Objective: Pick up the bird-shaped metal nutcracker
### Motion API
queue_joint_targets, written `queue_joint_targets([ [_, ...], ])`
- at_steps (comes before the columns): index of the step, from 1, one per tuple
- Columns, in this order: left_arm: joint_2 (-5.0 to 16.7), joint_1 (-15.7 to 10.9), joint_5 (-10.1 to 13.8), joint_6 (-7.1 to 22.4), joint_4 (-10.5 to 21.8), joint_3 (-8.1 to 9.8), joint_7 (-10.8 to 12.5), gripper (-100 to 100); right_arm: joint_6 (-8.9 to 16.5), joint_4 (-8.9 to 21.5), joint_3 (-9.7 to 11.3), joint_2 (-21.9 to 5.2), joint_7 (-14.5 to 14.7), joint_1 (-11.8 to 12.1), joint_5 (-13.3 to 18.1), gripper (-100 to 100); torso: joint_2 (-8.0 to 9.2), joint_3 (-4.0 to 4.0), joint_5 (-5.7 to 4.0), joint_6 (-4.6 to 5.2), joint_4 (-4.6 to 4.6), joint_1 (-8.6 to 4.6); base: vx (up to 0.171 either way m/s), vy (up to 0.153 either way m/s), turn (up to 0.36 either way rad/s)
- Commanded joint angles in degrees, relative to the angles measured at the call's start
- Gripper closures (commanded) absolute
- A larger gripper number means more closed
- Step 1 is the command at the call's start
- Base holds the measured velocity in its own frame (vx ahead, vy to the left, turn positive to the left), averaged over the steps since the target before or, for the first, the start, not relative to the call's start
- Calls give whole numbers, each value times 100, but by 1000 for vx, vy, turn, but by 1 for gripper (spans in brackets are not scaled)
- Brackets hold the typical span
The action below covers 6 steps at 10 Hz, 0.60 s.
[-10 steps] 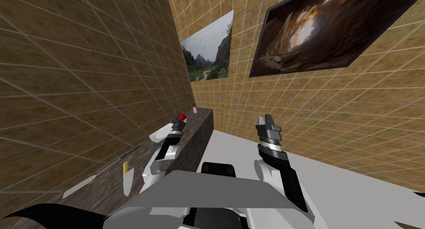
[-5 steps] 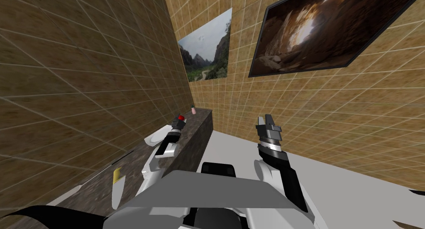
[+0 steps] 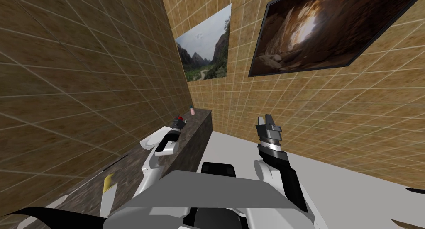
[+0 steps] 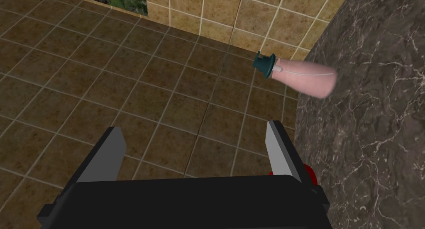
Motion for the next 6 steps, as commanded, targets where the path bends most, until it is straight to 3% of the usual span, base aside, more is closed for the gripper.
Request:
queue_joint_targets([
  [1, 40, -37, 75, 286, 21, 44, 120, -100, 0, 0, 0, 0, 0, 0, 0, 0, 0, 0, 0, 0, 0, 0, 50, -1, -30],
  [2, 40, -37, 75, 364, 21, 44, 120, -100, 0, 0, 0, 0, 0, 0, 0, 0, -2, -1, 0, -1, -1, -1, 26, -6, 6],
  [3, 128, -132, 237, 564, 81, 135, 336, -100, 0, 0, 0, 0, 0, 0, 0, 0, 4, 2, 0, -1, 0, -3, 56, -9, -40],
  [5, 128, -132, 237, 808, 81, 135, 336, -100, 0, 0, 0, 0, 0, 0, 0, 0, -3, -2, 0, -1, -1, -3, 36, -3, -14],
  [6, 216, -220, 408, 1005, 143, 225, 554, -100, 0, 0, 0, 0, 0, 0, 0, 0, 5, 2, 0, -1, 0, -2, 49, -4, -47],
])
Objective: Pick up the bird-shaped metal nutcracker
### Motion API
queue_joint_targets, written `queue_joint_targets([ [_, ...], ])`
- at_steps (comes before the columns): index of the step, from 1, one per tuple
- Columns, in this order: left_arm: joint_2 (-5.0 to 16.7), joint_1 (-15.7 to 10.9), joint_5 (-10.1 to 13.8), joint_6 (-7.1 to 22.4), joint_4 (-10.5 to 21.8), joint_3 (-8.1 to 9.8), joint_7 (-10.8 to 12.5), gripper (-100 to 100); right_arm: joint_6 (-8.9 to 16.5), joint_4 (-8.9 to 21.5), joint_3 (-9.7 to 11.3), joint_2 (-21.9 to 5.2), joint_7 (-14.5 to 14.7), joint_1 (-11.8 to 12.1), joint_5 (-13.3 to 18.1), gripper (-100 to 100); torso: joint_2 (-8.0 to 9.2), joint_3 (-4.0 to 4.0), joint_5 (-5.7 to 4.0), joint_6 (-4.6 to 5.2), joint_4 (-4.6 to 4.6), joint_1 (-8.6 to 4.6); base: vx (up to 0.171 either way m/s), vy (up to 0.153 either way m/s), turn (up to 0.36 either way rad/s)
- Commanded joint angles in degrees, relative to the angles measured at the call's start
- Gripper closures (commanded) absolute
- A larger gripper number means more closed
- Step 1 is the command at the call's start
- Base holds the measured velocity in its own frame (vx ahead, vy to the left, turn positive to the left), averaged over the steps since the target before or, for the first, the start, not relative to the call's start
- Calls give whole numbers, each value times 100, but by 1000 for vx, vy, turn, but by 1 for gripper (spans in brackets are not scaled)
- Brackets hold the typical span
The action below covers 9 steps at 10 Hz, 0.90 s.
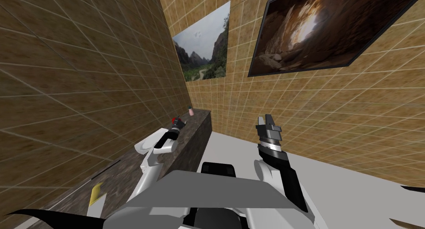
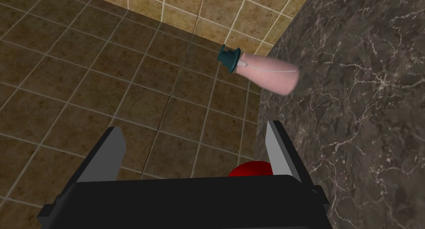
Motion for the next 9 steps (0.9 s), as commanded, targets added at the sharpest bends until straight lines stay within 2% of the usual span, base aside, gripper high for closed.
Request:
queue_joint_targets([
  [1, 34, -49, 74, 286, 46, 37, 116, -100, 0, 0, 0, 0, 0, 0, 0, 0, 0, 0, 0, 0, 0, 0, 50, -4, -25],
  [2, 34, -49, 74, 371, 46, 37, 116, -100, 0, 0, 0, 0, 0, 0, 0, 0, -1, -1, 0, -1, -1, -1, 21, 0, 4],
  [3, 123, -129, 251, 592, 112, 125, 334, -100, 0, 0, 0, 0, 0, 0, 0, 0, 7, 3, 0, -1, 1, 0, 39, 0, -47],
  [5, 123, -129, 251, 817, 112, 125, 334, -100, 0, 0, 0, 0, 0, 0, 0, 0, 3, 1, 1, -1, 0, 1, 29, 2, -6],
  [6, 214, -200, 434, 1041, 178, 210, 551, -100, 0, 0, 0, 0, 0, 0, 0, 0, 9, 4, 1, -2, 1, 1, 43, -5, -38],
  [7, 214, -200, 434, 1214, 178, 210, 551, -100, 0, 0, 0, 0, 0, 0, 0, 0, 3, 2, 0, 0, 1, -1, 46, 4, -23],
  [8, 214, -200, 434, 1261, 178, 210, 551, -100, 0, 0, 0, 0, 0, 0, 0, 0, 1, 0, 1, -1, -1, 2, 18, 6, 2],
  [9, 307, -262, 623, 1482, 247, 291, 766, -100, 0, 0, 0, 0, 0, 0, 0, 0, 9, 4, 1, -2, 1, 3, 30, 4, -35],
])
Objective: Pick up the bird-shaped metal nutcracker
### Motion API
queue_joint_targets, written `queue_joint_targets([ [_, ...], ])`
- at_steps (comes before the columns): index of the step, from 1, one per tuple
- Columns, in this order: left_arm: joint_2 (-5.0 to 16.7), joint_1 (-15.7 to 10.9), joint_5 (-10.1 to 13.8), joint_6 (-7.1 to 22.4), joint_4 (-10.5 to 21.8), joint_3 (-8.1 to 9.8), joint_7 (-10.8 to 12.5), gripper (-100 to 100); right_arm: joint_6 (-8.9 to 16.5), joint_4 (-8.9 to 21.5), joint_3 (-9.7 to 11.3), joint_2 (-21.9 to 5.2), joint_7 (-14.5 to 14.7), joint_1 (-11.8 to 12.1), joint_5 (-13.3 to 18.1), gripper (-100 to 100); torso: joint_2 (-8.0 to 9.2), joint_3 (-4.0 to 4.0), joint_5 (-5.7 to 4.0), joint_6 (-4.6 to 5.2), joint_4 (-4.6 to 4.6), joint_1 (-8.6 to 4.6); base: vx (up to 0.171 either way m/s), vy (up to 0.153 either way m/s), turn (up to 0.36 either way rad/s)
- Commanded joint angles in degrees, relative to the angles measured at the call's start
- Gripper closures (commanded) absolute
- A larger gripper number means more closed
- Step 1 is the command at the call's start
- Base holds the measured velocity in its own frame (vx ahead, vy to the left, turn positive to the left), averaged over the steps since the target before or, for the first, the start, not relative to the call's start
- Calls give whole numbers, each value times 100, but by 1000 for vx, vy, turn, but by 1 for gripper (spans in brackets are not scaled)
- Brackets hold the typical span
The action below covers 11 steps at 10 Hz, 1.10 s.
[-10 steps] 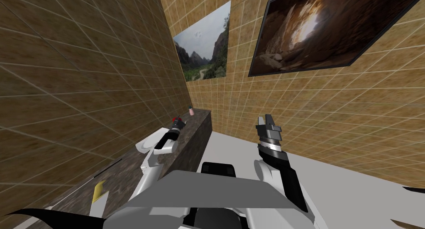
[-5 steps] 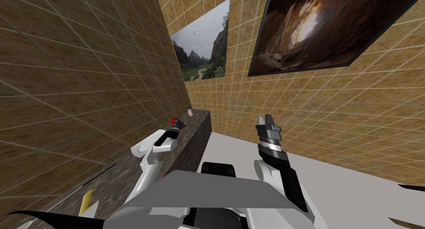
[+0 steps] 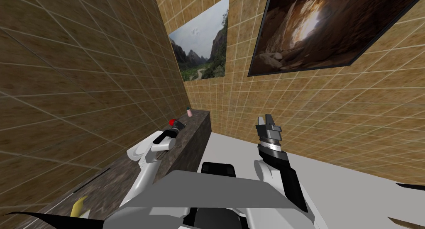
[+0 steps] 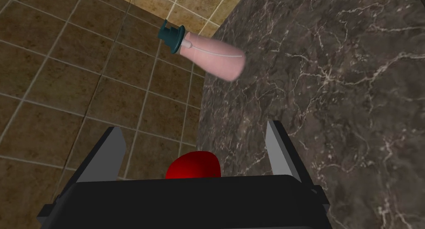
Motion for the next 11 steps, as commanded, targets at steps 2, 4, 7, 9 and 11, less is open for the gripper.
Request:
queue_joint_targets([
  [2, 23, -35, 71, 355, 34, 30, 116, -100, 0, 0, 0, 0, 0, 0, 0, 0, -1, -1, 0, 0, -1, 0, 24, 4, -8],
  [4, 120, -87, 265, 704, 105, 108, 328, -100, 0, 0, 0, 0, 0, 0, 0, 0, 2, 1, 0, 0, 0, 0, 27, 6, -25],
  [7, 221, -129, 462, 1148, 177, 181, 535, -100, 0, 0, 0, 0, 0, 0, 0, 0, 3, 2, 0, 0, 1, 2, 21, 8, -13],
  [9, 327, -160, 662, 1448, 251, 250, 737, -100, 0, 0, 0, 0, 0, 0, 0, 0, 6, 3, 0, -1, 1, -1, 17, 3, -12],
  [11, 436, -181, 863, 1794, 325, 314, 933, -100, 0, 0, 0, 0, 0, 0, 0, 0, 5, 2, 0, -1, 1, 0, 19, 12, -14],
])
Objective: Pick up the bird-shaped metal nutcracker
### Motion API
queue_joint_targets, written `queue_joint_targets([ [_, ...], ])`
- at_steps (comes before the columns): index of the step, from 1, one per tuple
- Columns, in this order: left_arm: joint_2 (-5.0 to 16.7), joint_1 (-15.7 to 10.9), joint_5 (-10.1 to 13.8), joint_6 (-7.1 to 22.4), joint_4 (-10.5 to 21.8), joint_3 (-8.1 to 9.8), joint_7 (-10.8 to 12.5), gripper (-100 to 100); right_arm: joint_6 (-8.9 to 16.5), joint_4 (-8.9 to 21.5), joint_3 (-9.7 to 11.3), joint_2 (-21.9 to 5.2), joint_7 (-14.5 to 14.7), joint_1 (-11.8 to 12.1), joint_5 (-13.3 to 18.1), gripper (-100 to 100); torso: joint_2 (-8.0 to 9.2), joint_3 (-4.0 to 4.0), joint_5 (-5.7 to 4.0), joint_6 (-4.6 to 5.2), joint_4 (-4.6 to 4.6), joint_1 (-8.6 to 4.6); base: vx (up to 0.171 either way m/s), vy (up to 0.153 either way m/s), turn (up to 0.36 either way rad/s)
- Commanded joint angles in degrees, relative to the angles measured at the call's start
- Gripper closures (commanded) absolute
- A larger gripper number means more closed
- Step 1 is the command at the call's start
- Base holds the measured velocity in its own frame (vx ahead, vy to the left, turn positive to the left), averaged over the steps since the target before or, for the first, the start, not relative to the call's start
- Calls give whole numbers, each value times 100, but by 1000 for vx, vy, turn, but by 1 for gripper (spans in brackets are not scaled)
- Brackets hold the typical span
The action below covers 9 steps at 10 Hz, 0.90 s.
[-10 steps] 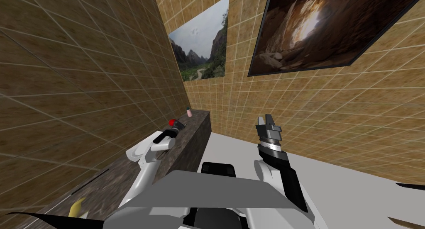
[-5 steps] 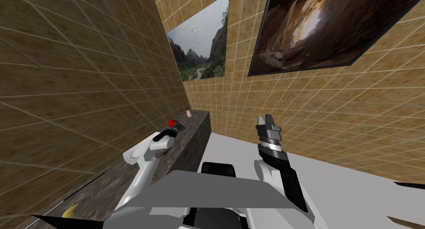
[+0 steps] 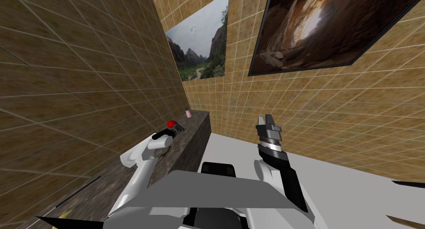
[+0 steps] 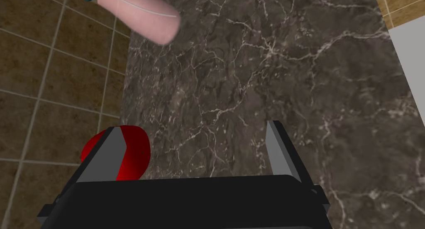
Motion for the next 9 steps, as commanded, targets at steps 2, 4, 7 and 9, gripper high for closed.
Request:
queue_joint_targets([
  [2, 63, 1, 122, 332, 65, 32, 100, -100, 0, 0, 0, 0, 0, 0, 0, 0, 1, 0, 0, 0, 0, 0, 12, 10, -5],
  [4, 176, -10, 324, 713, 139, 91, 289, -100, 0, 0, 0, 0, 0, 0, 0, 0, 4, 2, 0, 0, 1, -1, 10, 13, -11],
  [7, 293, -11, 525, 1086, 212, 145, 471, -100, 0, 0, 0, 0, 0, 0, 0, 0, 5, 3, 0, 0, 1, 0, 5, 13, -5],
  [9, 414, -3, 724, 1438, 285, 194, 643, -100, 0, 0, 0, 0, 0, 0, 0, 0, 8, 5, 0, -1, 2, -1, -2, 14, -6],
])
